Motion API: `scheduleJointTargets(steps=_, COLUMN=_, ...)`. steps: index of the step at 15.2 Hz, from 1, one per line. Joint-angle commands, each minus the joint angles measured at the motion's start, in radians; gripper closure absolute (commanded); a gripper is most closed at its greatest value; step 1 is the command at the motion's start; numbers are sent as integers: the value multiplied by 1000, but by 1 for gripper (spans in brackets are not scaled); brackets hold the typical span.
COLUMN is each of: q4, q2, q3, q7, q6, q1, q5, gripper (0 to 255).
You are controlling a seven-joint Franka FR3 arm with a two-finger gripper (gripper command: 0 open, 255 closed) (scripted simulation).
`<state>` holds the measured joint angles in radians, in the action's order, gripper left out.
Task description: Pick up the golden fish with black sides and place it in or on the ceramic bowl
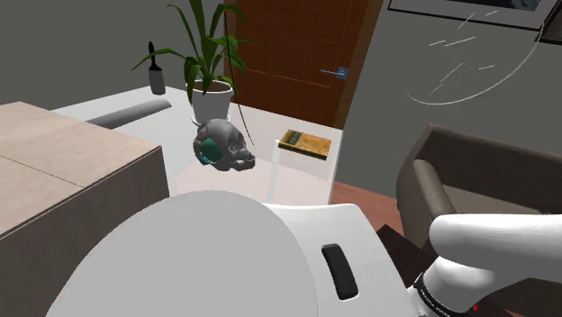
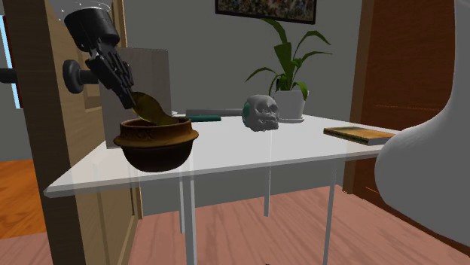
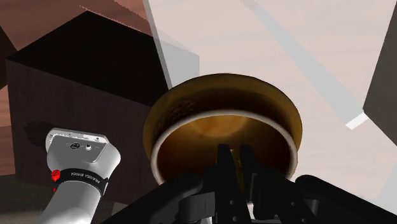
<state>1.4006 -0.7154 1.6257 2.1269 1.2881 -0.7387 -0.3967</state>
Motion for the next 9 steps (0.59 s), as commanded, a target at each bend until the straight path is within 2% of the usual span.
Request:
scheduleJointTargets(steps=1, q4=33, q2=-6, q3=-1, q7=0, q6=27, q1=14, q5=-5, gripper=255)
scheduleJointTargets(steps=4, q4=75, q2=-13, q3=-2, q7=0, q6=61, q1=31, q5=-12, gripper=255)
scheduleJointTargets(steps=9, q4=75, q2=-13, q3=-2, q7=0, q6=61, q1=31, q5=-12, gripper=255)
